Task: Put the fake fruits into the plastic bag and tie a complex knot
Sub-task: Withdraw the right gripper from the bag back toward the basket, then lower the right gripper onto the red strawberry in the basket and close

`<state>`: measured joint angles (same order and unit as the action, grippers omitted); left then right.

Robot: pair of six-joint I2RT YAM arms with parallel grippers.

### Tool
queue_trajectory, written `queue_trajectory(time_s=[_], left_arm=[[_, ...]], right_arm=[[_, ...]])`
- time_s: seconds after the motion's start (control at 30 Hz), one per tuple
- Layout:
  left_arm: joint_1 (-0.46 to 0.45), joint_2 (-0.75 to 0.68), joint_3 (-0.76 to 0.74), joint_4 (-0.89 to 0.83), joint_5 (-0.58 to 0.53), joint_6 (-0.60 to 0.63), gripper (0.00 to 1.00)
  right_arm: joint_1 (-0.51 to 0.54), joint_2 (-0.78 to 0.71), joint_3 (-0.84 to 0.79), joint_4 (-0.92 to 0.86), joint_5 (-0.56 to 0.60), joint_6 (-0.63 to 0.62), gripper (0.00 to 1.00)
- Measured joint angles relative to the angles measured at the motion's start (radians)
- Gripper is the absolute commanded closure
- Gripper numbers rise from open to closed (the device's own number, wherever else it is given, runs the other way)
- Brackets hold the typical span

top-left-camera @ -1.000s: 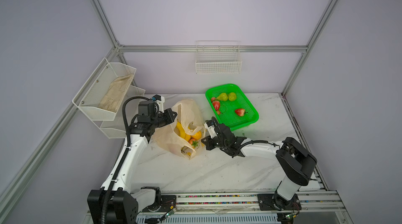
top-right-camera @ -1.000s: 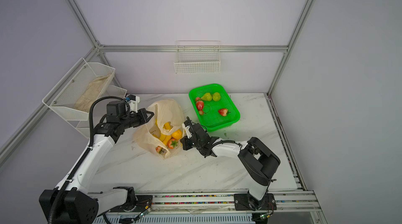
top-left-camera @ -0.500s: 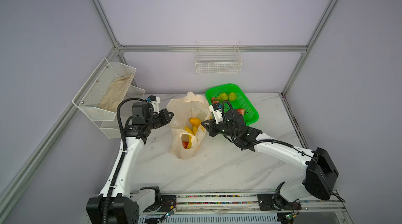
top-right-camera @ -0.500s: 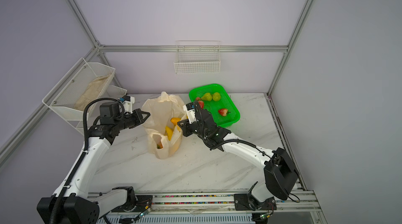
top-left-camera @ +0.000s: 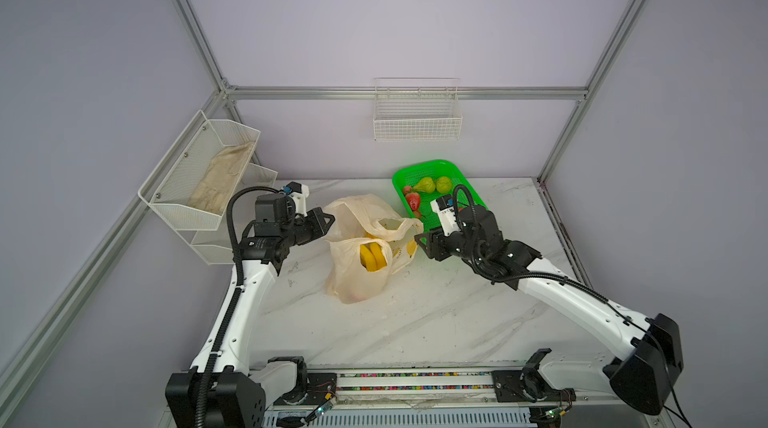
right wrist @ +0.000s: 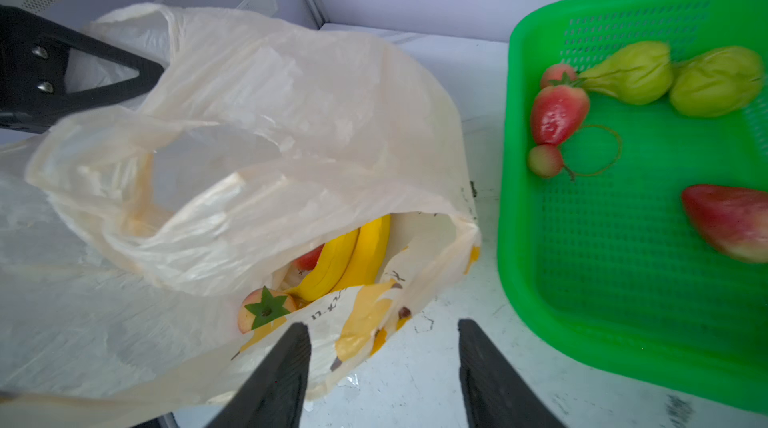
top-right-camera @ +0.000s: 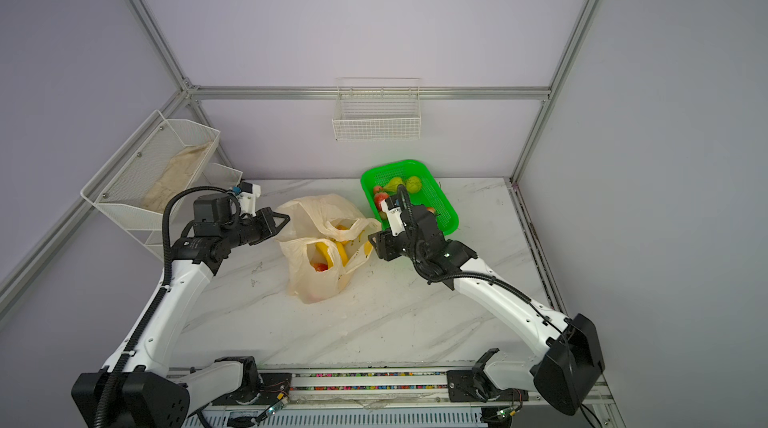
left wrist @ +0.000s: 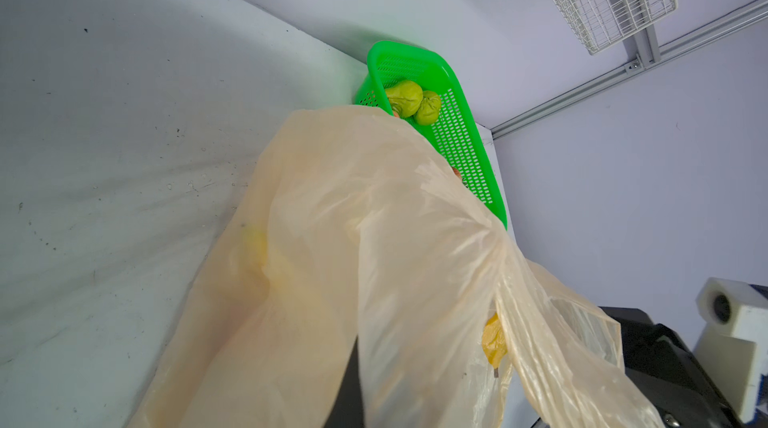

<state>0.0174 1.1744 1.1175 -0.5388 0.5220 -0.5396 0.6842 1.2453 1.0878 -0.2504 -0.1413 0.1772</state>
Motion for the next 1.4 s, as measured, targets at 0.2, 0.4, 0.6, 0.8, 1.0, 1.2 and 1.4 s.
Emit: queue_trajectory(time_s=[0.2,0.4,0.6,0.8,1.0,1.2,1.4], left_arm=[[0.0,0.026,0.0,0.0,-0.002,0.0,1.0],[0.0,0.026,0.0,0.008,-0.002,0.0,1.0],[0.0,0.026,0.0,0.018,-0.002,0.0,1.0],[0.0,0.026,0.0,0.023,-0.002,0.001,1.0],[0.0,0.026,0.0,0.027,-0.002,0.001,1.0],[0.0,0.026,0.0,0.029,-0.002,0.001,1.0],[0.0,0.026,0.0,0.029,-0.002,0.002,1.0]], right_arm=[[-0.088,-0.067,0.008,-0.064,0.114,-0.032,0.32],[-0.225,0.292,0.232,-0.061,0.307,-0.119,0.28],[-0.246,0.698,0.458,-0.111,0.448,-0.246,0.17],[-0.254,0.89,0.617,-0.192,0.556,-0.372,0.12],[-0.272,0.975,0.71,-0.229,0.628,-0.468,0.12],[-0.293,1.037,0.795,-0.268,0.631,-0.529,0.13],[-0.307,1.081,0.857,-0.325,0.606,-0.552,0.14]])
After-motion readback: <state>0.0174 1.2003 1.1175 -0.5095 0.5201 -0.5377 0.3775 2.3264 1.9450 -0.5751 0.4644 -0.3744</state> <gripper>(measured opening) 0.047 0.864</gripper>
